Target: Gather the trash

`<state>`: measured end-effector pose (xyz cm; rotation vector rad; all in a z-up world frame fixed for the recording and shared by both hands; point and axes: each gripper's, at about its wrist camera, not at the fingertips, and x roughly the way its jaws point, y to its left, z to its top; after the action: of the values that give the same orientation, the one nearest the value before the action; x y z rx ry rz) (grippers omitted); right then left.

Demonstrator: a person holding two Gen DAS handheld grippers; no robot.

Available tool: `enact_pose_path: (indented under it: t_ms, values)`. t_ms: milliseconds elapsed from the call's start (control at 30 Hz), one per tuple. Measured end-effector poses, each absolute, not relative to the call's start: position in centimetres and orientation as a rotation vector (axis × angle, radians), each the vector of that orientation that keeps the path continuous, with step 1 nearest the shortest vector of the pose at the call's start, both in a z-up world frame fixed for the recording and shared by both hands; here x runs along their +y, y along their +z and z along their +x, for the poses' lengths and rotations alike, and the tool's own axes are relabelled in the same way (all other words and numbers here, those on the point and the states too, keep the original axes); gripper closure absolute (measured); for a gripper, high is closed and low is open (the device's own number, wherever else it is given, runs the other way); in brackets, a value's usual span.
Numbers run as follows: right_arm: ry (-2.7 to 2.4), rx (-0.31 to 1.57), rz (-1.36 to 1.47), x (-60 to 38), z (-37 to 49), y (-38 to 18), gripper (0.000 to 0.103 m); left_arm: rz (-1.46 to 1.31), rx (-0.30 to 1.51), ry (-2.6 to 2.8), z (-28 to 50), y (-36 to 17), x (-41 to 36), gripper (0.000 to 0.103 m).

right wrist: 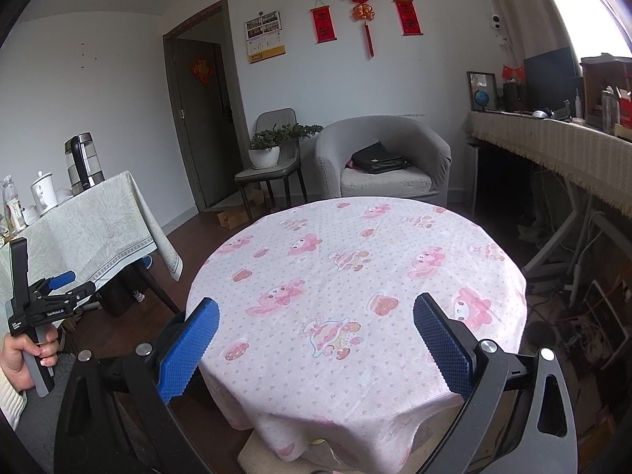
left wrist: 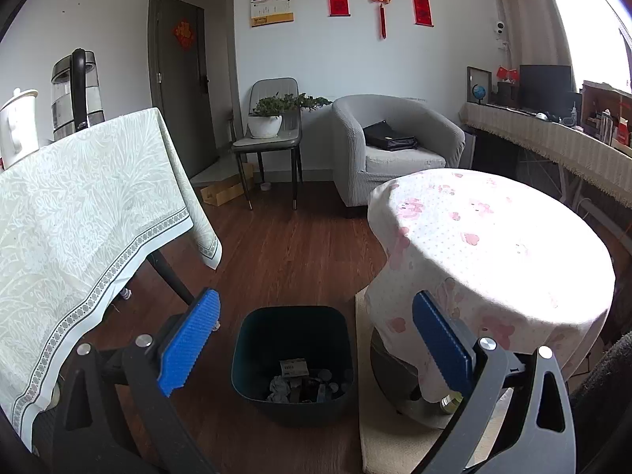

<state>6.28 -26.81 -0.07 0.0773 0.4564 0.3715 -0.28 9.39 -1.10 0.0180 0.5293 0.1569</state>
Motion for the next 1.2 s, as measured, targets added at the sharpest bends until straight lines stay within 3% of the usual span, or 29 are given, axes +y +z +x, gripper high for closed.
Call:
enact_pose_path:
  t_ms: [1200]
  values:
    - [0.386, 0.468, 0.04, -26.04, 6.36, -0.11, 0.003, 0.013, 0.557, 0.146, 0.11, -1.66, 9.18, 0.003]
